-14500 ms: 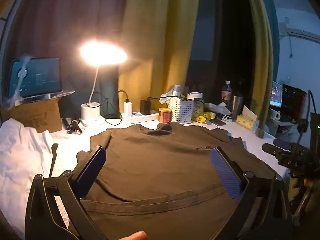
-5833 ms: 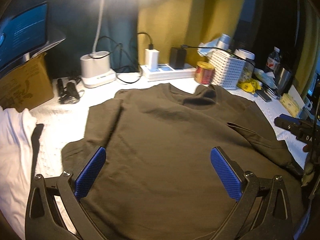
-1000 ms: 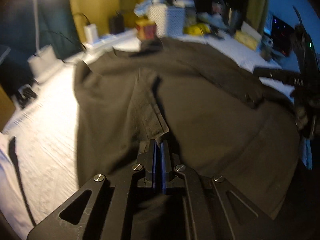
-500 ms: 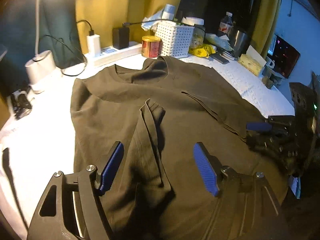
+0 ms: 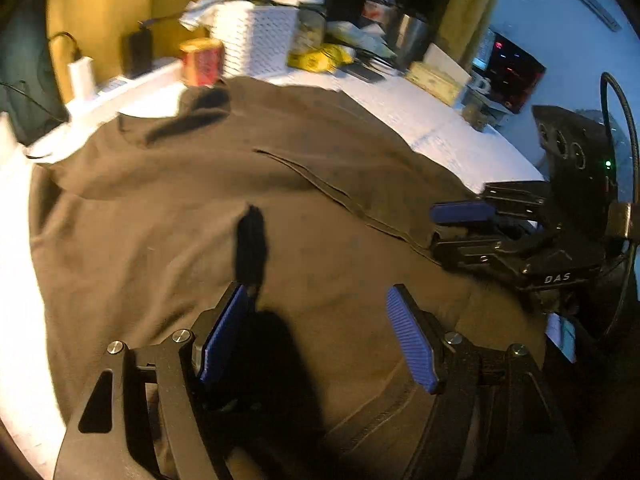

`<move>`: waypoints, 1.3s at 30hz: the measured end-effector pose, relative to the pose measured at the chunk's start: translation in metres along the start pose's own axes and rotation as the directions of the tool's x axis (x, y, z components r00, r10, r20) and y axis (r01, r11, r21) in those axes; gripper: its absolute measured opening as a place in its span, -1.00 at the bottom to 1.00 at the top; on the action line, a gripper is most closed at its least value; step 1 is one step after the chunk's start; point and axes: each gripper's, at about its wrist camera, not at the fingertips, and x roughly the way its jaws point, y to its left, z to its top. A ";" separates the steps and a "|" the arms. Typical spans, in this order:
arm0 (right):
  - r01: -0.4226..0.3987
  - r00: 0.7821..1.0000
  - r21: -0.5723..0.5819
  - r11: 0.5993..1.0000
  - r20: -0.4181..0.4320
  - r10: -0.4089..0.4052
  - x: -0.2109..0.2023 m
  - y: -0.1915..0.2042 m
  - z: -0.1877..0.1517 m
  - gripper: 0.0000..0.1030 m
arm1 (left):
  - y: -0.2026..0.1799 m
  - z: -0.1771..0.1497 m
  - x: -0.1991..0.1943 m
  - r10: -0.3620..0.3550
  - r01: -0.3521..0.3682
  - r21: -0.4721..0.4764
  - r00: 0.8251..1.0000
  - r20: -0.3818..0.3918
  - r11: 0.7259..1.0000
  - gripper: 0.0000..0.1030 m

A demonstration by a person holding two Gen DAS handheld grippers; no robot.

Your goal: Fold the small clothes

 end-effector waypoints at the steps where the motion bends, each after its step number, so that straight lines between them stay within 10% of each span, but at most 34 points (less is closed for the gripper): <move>1: 0.006 1.000 0.002 1.000 0.006 -0.006 -0.002 -0.001 0.000 -0.07 | 0.001 0.000 -0.005 0.013 -0.013 -0.002 1.000 0.015 1.000 0.40; 6: 0.025 1.000 0.011 1.000 0.015 -0.025 -0.005 -0.008 -0.001 -0.07 | 0.016 0.001 -0.019 0.115 -0.111 -0.047 0.988 0.099 0.993 0.40; 20: 0.048 0.999 0.010 0.999 0.016 -0.048 -0.009 0.006 -0.010 -0.07 | 0.019 -0.021 -0.018 0.107 -0.102 -0.079 0.992 0.066 0.992 0.40; 39: 0.169 0.980 0.144 0.975 0.085 -0.182 -0.009 -0.104 0.061 -0.07 | 0.133 0.014 -0.032 0.364 -0.339 -0.199 0.925 0.108 0.920 0.39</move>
